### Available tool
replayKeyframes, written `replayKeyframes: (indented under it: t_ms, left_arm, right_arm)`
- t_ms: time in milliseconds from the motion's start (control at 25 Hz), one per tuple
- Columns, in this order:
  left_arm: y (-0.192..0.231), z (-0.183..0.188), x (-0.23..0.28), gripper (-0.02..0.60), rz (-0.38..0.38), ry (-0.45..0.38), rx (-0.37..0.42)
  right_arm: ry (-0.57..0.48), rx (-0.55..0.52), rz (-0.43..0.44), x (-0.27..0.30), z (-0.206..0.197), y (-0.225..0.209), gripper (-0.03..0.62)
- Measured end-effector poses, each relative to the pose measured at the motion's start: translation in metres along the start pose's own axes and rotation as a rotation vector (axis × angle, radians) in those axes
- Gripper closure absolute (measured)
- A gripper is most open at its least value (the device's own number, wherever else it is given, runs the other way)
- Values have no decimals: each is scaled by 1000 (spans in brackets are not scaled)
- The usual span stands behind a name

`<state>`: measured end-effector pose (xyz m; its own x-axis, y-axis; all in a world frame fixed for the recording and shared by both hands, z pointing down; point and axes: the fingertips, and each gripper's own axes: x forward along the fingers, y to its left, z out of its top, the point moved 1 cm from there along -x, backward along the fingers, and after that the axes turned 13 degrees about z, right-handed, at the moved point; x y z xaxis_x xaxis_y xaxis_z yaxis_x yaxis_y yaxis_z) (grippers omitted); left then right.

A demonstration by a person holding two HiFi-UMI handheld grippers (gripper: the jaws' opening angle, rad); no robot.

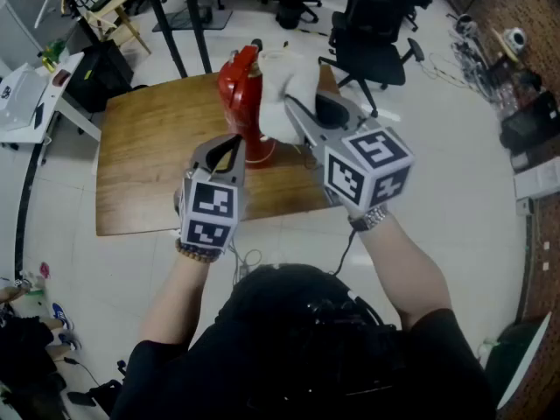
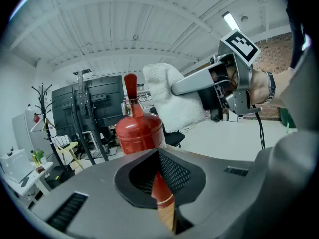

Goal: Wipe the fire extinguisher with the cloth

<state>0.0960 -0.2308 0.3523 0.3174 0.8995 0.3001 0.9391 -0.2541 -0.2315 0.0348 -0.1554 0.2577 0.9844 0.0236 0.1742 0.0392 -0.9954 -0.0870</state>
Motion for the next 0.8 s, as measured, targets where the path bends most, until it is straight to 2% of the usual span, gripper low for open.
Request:
replayKeyframes:
  t_ms: [240,560,800]
  left_arm:
    - [10,1,8,581,46,10,0]
    - [24,-10,8,581,118,55,-19]
    - [22,-13,8,581,142,75,-17]
  right_arm:
    - [-7,-10,52,25,10,-8,465]
    - [50,-47,69,47,-1,-15,470]
    - [92,-86,88,51,-16,-12,473]
